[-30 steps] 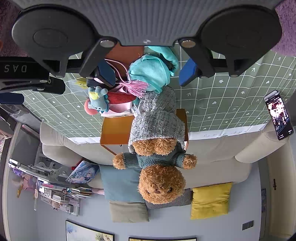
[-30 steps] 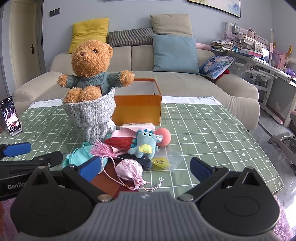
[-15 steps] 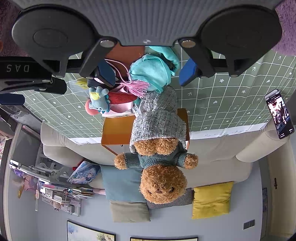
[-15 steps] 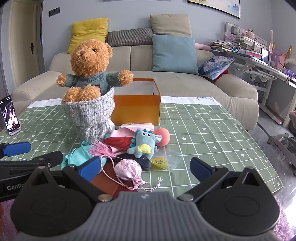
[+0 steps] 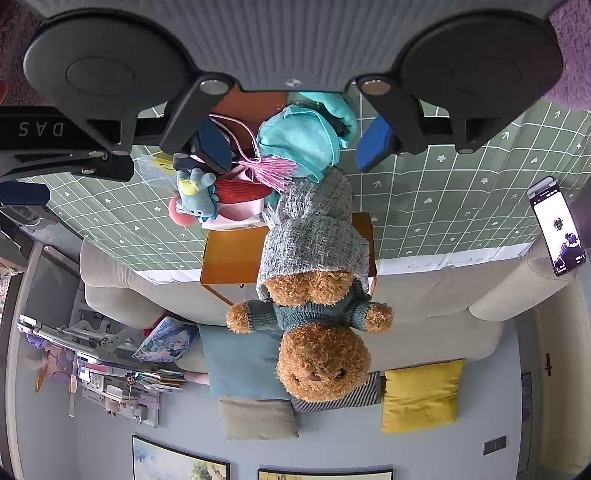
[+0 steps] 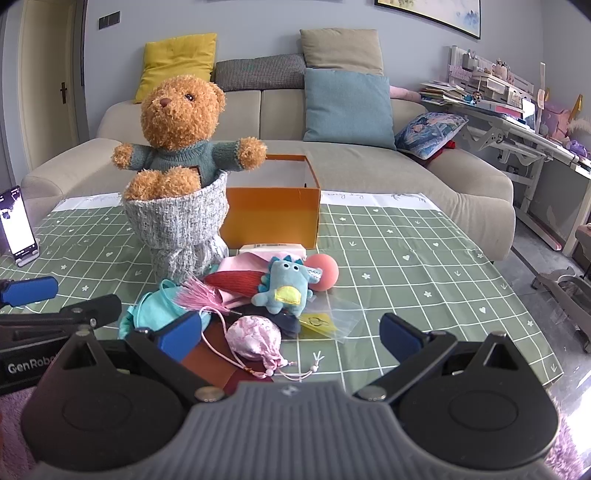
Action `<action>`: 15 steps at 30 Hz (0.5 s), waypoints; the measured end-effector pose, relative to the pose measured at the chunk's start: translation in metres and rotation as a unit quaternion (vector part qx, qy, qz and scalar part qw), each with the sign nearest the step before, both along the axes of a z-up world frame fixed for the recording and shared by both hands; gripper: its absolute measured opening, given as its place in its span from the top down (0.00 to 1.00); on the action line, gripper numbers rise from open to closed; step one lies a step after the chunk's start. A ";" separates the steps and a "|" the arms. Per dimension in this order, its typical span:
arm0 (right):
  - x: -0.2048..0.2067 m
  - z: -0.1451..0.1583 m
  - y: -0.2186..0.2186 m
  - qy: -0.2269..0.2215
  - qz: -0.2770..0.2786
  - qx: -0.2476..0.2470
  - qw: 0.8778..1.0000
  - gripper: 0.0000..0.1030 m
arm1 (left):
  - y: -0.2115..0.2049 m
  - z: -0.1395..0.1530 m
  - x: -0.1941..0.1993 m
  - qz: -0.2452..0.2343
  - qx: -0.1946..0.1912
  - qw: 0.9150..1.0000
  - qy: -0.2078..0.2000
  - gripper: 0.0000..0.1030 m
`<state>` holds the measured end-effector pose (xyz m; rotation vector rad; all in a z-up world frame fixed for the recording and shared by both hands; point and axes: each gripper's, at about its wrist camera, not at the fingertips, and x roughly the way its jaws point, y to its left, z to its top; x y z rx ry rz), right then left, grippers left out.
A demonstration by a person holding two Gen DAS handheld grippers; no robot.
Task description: Organize soft objects
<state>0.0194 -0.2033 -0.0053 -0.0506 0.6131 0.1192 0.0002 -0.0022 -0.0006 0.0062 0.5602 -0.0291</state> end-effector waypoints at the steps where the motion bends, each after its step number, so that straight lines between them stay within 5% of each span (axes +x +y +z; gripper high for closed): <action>1: 0.000 0.000 0.000 0.000 0.000 -0.001 1.000 0.02 | 0.000 0.001 0.000 0.000 0.000 1.000 -0.001 0.14; 15: 0.000 0.000 0.001 0.000 0.000 -0.002 1.000 0.02 | 0.001 0.001 0.000 -0.001 -0.001 1.000 -0.003 0.15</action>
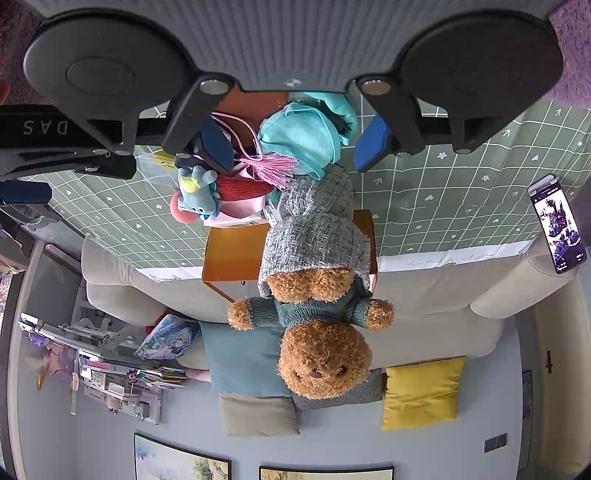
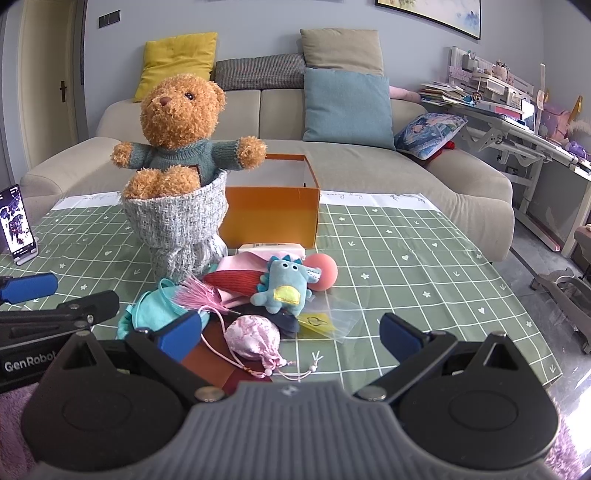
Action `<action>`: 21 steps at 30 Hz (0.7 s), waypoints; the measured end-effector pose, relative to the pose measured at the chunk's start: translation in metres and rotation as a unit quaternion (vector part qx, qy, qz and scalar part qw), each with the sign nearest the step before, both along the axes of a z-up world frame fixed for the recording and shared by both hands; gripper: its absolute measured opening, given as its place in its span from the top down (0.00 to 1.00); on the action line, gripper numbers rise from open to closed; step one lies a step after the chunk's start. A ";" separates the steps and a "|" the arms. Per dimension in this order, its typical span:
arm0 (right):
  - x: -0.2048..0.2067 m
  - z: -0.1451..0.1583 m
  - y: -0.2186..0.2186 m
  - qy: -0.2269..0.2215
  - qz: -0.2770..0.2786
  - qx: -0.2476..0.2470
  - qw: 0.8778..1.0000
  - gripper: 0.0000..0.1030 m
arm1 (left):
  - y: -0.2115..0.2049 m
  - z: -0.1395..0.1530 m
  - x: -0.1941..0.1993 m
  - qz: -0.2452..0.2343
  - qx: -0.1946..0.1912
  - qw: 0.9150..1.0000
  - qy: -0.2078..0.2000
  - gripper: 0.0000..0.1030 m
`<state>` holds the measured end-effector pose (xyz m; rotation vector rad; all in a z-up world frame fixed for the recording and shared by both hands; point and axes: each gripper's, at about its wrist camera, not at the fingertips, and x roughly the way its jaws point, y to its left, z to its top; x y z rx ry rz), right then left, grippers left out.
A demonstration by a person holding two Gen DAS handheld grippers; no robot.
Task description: Organize soft objects
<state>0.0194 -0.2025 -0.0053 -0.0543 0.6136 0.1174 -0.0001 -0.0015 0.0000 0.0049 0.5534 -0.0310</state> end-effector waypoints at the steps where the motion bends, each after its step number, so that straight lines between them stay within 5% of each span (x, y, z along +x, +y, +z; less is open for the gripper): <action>1: 0.000 0.000 0.000 0.000 0.000 0.000 1.000 0.02 | 0.000 0.000 0.000 0.000 0.000 1.000 0.000 0.15; 21: -0.001 0.000 0.000 0.000 0.000 -0.001 1.000 0.02 | -0.001 -0.002 -0.001 0.000 -0.002 1.000 0.000 0.15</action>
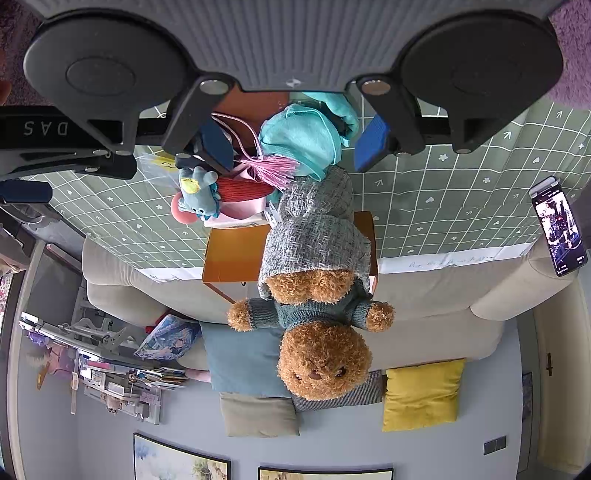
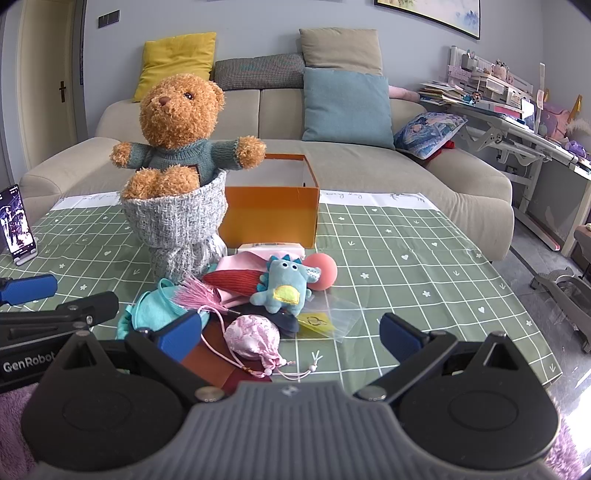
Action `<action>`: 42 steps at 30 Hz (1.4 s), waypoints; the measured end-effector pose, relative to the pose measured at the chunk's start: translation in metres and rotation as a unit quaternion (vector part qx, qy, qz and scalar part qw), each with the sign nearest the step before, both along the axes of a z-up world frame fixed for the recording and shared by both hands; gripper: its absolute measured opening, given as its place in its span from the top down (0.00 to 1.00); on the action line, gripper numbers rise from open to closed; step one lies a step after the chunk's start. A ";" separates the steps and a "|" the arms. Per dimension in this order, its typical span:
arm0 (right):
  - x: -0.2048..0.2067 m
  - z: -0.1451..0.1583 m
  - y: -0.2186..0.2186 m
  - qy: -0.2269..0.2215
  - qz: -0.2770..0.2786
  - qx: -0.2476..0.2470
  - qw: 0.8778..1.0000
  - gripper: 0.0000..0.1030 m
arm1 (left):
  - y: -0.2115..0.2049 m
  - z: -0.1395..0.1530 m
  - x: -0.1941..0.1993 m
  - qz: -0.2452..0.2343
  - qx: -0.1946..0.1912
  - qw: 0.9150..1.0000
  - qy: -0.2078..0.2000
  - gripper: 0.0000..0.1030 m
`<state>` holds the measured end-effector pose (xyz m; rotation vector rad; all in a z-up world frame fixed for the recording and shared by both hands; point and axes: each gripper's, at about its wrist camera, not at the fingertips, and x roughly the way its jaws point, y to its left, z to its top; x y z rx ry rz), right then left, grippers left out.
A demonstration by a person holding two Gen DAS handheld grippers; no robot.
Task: Organize soft objects
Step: 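Grasp the teal plush with the left tool while the right tool grasps the pink satin pouch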
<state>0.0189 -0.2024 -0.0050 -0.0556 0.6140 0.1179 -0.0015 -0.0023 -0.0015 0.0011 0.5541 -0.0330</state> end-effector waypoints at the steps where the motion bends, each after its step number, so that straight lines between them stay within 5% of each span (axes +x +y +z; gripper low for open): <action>1: 0.000 0.000 0.000 0.000 0.000 0.000 1.000 0.02 | 0.000 0.000 0.000 -0.001 0.000 1.000 0.000 0.15; 5: 0.001 -0.001 -0.001 0.001 -0.003 0.000 1.000 0.02 | 0.000 -0.002 0.000 -0.004 -0.005 1.000 0.006 0.17; 9: 0.004 -0.004 -0.006 0.007 -0.001 0.017 1.000 0.04 | 0.003 -0.004 0.003 -0.005 -0.017 1.000 0.020 0.31; 15: 0.020 -0.010 -0.001 0.053 0.030 0.027 0.998 0.31 | 0.013 -0.011 0.018 0.007 -0.040 0.997 0.073 0.52; 20: 0.039 -0.024 0.013 0.091 0.075 0.014 0.993 0.43 | 0.024 -0.023 0.038 0.022 -0.058 0.990 0.127 0.51; 27: 0.079 -0.045 0.027 0.137 0.114 0.007 0.984 0.42 | 0.038 -0.035 0.075 0.027 -0.067 0.985 0.158 0.27; 42: 0.127 -0.095 0.049 0.178 0.115 -0.025 0.977 0.42 | 0.059 -0.090 0.127 0.050 -0.113 0.973 0.196 0.21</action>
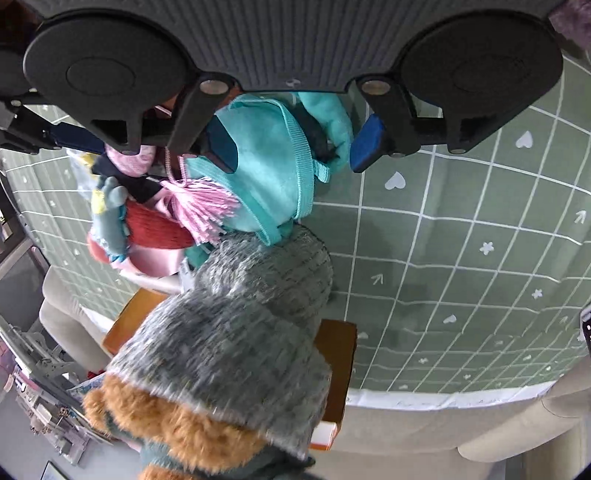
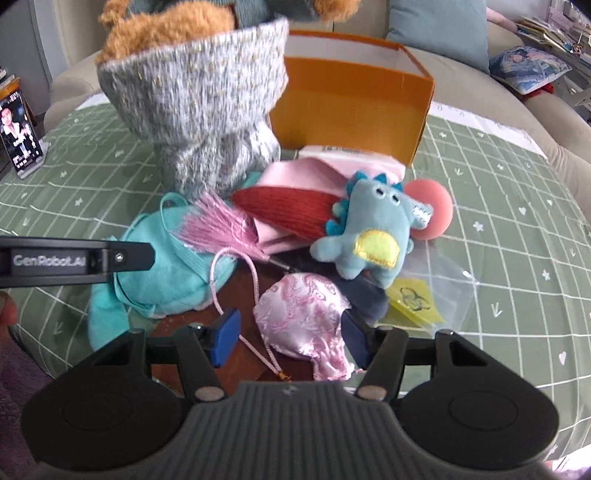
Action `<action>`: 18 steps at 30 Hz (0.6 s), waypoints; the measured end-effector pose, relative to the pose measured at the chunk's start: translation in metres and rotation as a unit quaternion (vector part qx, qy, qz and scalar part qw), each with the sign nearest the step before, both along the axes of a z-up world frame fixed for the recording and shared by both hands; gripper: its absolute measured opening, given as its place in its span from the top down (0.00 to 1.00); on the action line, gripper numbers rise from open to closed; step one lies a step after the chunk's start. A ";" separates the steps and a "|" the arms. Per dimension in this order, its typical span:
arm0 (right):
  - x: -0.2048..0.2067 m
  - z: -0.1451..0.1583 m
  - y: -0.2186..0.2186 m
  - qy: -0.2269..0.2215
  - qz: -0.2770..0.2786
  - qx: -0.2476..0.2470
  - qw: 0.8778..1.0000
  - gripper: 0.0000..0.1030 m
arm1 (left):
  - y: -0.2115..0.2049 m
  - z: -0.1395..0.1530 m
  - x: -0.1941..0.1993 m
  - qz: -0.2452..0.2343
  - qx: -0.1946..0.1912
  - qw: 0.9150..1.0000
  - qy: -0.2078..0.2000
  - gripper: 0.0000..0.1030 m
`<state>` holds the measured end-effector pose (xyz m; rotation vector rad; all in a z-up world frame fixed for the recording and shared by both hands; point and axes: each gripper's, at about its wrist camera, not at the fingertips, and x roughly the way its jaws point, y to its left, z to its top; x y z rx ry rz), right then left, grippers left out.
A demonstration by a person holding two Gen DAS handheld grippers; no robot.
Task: Organize soft objects
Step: 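Grasp the teal plush with the left tool while the right tool grasps the pink satin pouch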
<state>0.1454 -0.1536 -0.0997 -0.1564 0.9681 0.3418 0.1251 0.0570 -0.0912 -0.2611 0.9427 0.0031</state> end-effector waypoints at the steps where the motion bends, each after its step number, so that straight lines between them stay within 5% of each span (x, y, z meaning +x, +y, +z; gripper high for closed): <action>1: 0.001 -0.002 0.001 -0.002 0.000 -0.003 1.000 0.40 | 0.000 -0.004 0.002 0.003 0.000 1.000 0.005 0.21; 7: -0.003 -0.003 0.009 -0.024 0.005 -0.028 0.999 0.52 | -0.001 -0.013 0.008 0.010 0.000 1.000 0.015 0.22; 18: -0.008 0.008 0.008 -0.051 0.015 -0.022 0.998 0.58 | -0.003 0.002 -0.001 0.027 0.025 0.999 -0.015 0.78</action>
